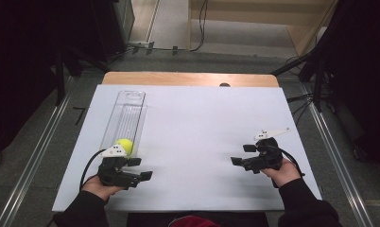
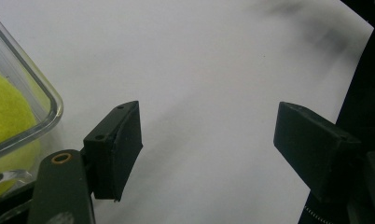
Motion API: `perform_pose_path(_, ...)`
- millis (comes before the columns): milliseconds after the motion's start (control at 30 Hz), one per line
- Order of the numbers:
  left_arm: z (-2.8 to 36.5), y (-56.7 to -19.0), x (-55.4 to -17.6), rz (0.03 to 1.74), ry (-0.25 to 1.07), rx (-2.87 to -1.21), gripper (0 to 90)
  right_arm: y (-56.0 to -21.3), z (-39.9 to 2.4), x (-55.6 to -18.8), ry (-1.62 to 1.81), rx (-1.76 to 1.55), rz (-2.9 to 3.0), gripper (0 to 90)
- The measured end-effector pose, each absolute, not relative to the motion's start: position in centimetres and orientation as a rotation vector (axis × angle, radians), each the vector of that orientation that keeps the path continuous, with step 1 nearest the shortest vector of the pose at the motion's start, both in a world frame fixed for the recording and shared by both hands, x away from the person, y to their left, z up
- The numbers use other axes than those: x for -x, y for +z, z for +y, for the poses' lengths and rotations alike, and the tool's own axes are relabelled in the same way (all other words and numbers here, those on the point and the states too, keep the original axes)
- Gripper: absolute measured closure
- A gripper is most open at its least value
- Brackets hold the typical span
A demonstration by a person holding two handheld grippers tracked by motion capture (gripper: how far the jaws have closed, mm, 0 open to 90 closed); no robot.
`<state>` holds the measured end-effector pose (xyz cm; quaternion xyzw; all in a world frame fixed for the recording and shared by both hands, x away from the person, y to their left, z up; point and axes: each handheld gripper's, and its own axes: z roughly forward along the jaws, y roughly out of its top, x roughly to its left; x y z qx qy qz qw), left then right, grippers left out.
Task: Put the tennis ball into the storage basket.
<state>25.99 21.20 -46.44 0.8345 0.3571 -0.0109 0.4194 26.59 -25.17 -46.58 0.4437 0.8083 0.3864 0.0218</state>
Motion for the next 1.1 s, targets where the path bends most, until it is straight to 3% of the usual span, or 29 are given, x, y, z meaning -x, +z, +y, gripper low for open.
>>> perform_pose_path(1100, 21.3, -46.5, -26.1, 0.9, -0.024, -2.099, 24.5, -47.8, -27.5, -25.1, 1.156, -1.422, 2.469, 17.1)
